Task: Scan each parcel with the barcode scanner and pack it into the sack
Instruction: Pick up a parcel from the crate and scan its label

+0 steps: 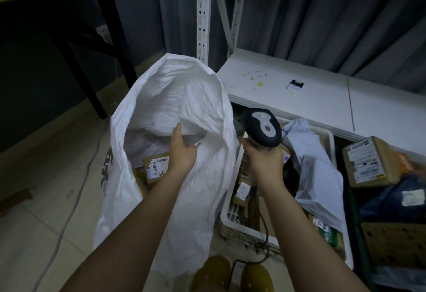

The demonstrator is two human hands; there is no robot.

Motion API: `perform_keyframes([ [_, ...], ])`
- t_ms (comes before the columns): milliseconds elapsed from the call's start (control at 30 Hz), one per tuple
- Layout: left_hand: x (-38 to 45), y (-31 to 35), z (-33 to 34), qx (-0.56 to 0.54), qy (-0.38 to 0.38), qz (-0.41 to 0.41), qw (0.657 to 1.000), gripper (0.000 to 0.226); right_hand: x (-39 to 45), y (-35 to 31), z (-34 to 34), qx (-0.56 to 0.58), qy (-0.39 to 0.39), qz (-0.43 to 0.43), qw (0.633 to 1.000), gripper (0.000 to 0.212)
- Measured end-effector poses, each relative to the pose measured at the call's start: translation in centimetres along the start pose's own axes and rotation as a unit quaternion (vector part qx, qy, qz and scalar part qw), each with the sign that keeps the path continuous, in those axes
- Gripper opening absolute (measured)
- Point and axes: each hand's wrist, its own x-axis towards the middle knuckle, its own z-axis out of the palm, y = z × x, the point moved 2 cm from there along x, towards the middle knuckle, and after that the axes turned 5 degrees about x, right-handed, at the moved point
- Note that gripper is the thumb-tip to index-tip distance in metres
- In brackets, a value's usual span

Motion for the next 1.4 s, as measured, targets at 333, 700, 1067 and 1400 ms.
perform_keyframes([
  [333,-10.6,9.6,5.3,0.055,-0.071,0.175,0.98,0.031,-2.0,-1.4,-12.0,0.006,0.117,0.081,0.99,0.035],
  [700,-12.8,5.6,22.8,0.201,-0.331,-0.007,0.922,0.054,-2.1,1.0,-25.5,-0.029,0.158,0.12,0.98,0.026],
  [1067,-13.6,2.1,25.2,0.201,-0.295,0.185,0.916,0.025,2.0,3.8,-26.3,-0.026,0.117,0.132,0.984,0.016],
  [1400,-13.3,10.9,17.9,0.071,-0.156,0.189,0.967,0.011,-1.0,0.5,-24.4,0.085,0.11,0.074,0.987,0.041],
])
